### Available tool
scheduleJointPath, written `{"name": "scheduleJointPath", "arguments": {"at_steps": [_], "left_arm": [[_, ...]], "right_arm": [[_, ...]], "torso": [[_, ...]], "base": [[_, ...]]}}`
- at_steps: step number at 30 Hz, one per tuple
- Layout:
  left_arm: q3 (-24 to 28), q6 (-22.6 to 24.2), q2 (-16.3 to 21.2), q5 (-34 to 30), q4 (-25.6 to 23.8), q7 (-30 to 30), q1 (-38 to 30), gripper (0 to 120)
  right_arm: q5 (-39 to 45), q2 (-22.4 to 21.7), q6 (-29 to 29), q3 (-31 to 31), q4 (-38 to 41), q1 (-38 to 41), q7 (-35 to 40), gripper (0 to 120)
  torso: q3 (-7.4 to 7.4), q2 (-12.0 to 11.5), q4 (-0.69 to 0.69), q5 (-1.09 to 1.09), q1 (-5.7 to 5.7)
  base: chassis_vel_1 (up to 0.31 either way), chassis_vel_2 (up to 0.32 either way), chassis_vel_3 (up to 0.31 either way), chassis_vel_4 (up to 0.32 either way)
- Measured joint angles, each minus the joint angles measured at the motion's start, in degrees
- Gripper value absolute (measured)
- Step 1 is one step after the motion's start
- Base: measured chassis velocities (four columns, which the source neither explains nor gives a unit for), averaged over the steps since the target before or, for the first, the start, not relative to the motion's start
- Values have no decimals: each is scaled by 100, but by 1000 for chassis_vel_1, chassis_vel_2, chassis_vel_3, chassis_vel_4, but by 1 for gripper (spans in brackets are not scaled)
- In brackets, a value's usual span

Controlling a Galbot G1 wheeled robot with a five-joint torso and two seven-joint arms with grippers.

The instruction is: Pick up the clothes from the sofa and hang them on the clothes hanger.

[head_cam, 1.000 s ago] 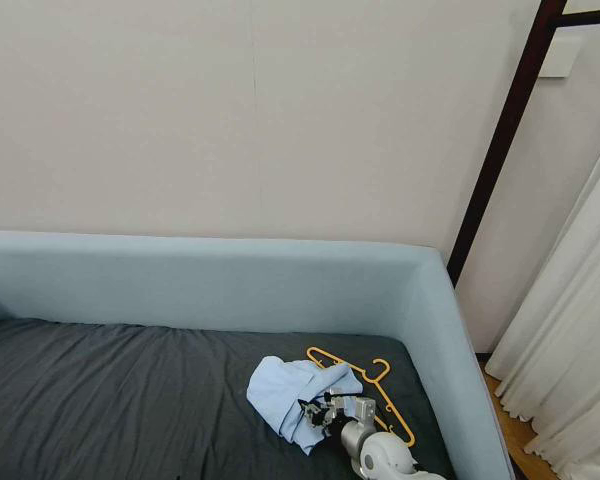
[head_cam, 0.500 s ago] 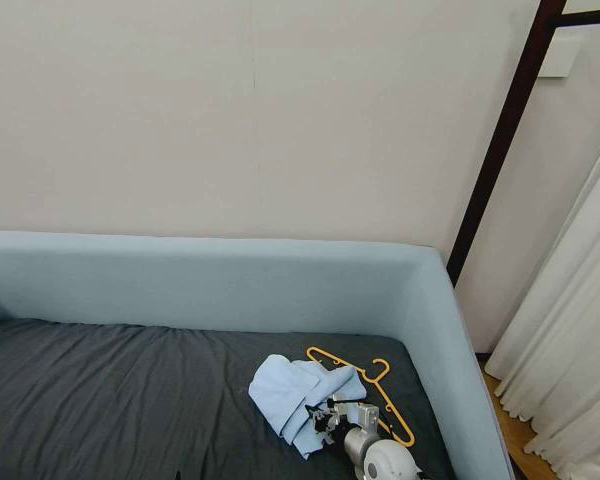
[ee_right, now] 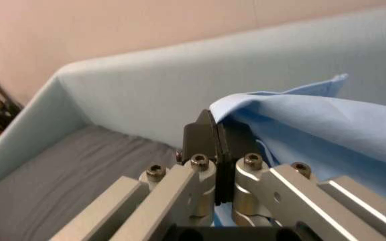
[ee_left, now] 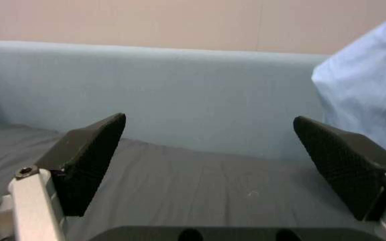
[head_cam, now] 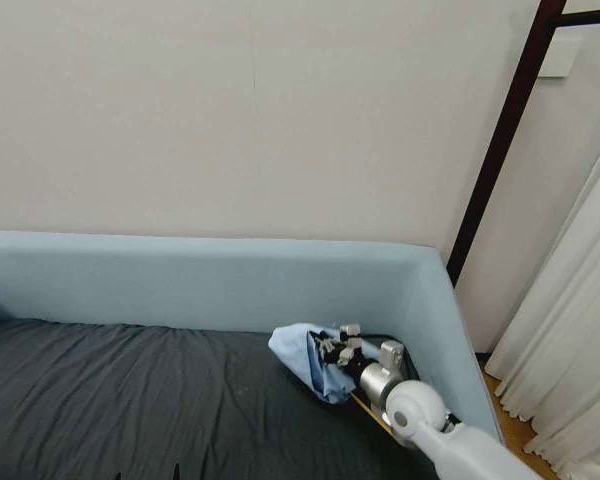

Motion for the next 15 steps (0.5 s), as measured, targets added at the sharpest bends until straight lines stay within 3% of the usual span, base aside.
{"name": "scheduleJointPath", "arguments": {"at_steps": [6,15], "left_arm": [[-7,-12,8,-2,-20,0,-45,99],[-17,-35,9,-21,5,-9,-101,99]], "right_arm": [[536,-214,-165,-198,546,612,357,0],[1065,-43,-190,-392,462,1683,815,0]], "torso": [[0,0,0,0,0],[0,0,1,-1,-1]], "base": [[0,0,0,0],[0,0,0,0]]}}
